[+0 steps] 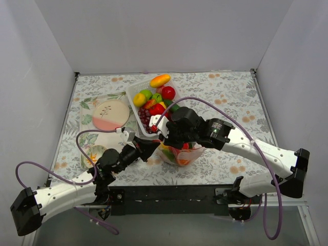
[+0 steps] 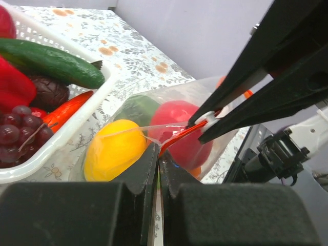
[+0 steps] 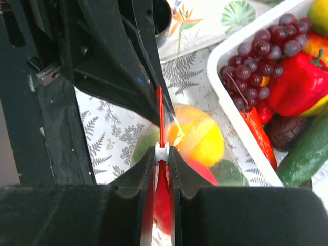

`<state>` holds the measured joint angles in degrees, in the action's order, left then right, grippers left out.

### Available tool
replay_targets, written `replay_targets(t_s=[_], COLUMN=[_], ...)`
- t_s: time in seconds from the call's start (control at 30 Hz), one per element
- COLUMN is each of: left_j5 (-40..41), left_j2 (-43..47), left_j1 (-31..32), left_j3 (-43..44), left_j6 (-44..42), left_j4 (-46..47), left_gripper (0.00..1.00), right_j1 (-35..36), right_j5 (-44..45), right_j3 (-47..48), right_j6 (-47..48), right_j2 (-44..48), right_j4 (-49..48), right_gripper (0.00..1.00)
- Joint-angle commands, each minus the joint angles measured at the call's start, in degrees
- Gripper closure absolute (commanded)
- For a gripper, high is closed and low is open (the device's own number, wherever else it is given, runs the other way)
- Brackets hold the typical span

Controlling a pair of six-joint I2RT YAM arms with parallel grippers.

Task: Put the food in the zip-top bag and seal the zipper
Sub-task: Zip the zipper food storage bag at the center of the board.

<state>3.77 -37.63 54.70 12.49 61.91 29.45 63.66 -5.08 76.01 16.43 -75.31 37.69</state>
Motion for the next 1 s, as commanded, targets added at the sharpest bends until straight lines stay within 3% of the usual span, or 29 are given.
replay_targets(t_s=[0.0, 0.43, 0.97], left_j5=[12.0, 27.0, 33.6], left_j2=[-1.3, -7.8, -11.7], left_j1=[-0.5, -1.1, -2.0], left_j3=[1.9, 7.9, 13.0], left_j6=[1.1, 10.2, 15.8], left_j4=[-6.7, -17.5, -27.1], left_gripper=[1.00, 1.00, 1.00], right_j1=[-0.4, -0.5, -0.5], right_j5=[4.0, 10.3, 17.3], right_j3=[-0.3, -5.3, -6.9], right_j6=[-1.9, -8.1, -16.0], right_j2=[3.8, 9.7, 16.8], right_j4=[2.5, 5.8, 13.5], right_gripper=[0.86, 0.85, 0.85])
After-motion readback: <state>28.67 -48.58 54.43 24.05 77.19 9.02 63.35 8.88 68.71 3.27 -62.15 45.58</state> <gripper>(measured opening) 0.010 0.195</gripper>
